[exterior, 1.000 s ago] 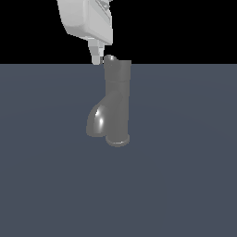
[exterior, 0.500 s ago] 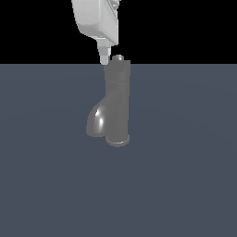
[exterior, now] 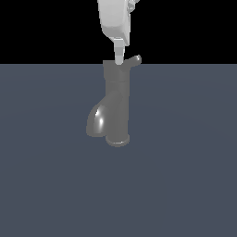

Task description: Turn on the faucet by rotating a designated handle.

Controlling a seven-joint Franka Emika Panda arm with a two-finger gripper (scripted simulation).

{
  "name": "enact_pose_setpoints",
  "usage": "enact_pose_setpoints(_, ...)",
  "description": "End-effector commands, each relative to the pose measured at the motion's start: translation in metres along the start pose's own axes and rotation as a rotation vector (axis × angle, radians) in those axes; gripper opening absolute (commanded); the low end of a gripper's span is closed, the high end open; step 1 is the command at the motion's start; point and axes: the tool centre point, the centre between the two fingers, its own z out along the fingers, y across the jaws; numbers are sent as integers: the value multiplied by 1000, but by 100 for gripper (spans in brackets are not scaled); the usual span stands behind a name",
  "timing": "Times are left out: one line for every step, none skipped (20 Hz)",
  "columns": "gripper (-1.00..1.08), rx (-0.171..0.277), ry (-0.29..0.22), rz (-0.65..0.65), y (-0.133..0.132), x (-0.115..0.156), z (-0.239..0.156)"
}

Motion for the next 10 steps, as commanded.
enact_pose_setpoints(-100, 3, 0, 7, -7, 6, 0)
enact_pose_setpoints(-100, 4, 0, 11, -11, 9, 0)
enact_pose_setpoints(-100, 4, 0, 15, -14, 12, 0)
enact_pose_setpoints(-100, 5, 0, 19, -18, 15, 0)
enact_pose_setpoints(-100, 5, 0, 23, -21, 18, 0)
enact_pose_setpoints(-100, 5, 0, 26, -25, 21, 0)
enact_pose_setpoints(-100, 6, 0, 30, -28, 25, 0)
enact_pose_setpoints(-100, 6, 0, 34, -31, 28, 0)
enact_pose_setpoints(-100, 6, 0, 38, -35, 31, 0)
enact_pose_setpoints(-100, 7, 0, 42, -38, 34, 0)
